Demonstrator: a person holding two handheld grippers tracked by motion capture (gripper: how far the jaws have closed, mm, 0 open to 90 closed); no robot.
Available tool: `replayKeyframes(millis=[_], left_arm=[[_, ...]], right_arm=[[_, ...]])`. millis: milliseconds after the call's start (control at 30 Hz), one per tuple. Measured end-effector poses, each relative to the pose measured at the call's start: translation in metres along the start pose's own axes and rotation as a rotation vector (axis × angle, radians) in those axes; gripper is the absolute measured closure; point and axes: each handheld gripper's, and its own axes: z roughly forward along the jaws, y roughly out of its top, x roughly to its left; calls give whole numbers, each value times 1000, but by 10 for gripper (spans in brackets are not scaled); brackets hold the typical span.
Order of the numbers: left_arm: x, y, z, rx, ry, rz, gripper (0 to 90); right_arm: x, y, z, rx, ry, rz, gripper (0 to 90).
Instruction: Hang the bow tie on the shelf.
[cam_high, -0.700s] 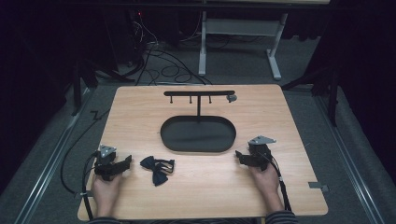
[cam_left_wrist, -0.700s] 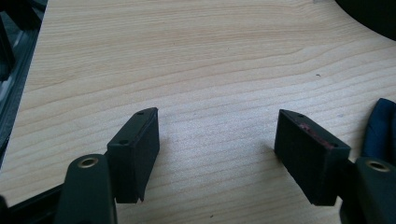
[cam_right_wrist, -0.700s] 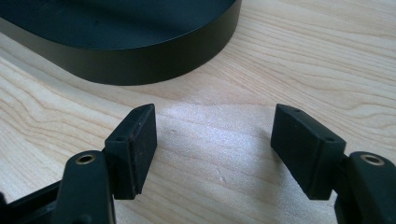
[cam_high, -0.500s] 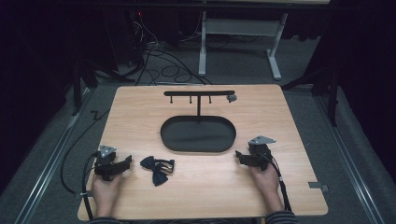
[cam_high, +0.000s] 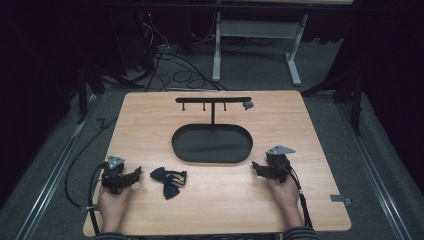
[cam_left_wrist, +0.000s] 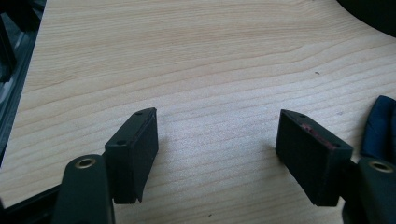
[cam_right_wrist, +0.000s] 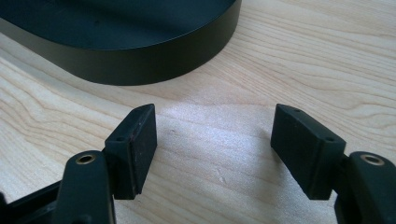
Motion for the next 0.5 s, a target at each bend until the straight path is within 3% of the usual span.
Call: replayKeyframes(millis=[500], left_arm=[[0, 0, 0, -2, -8, -1, 307]], right_arm=[[0, 0, 0, -2, -8, 5, 330]])
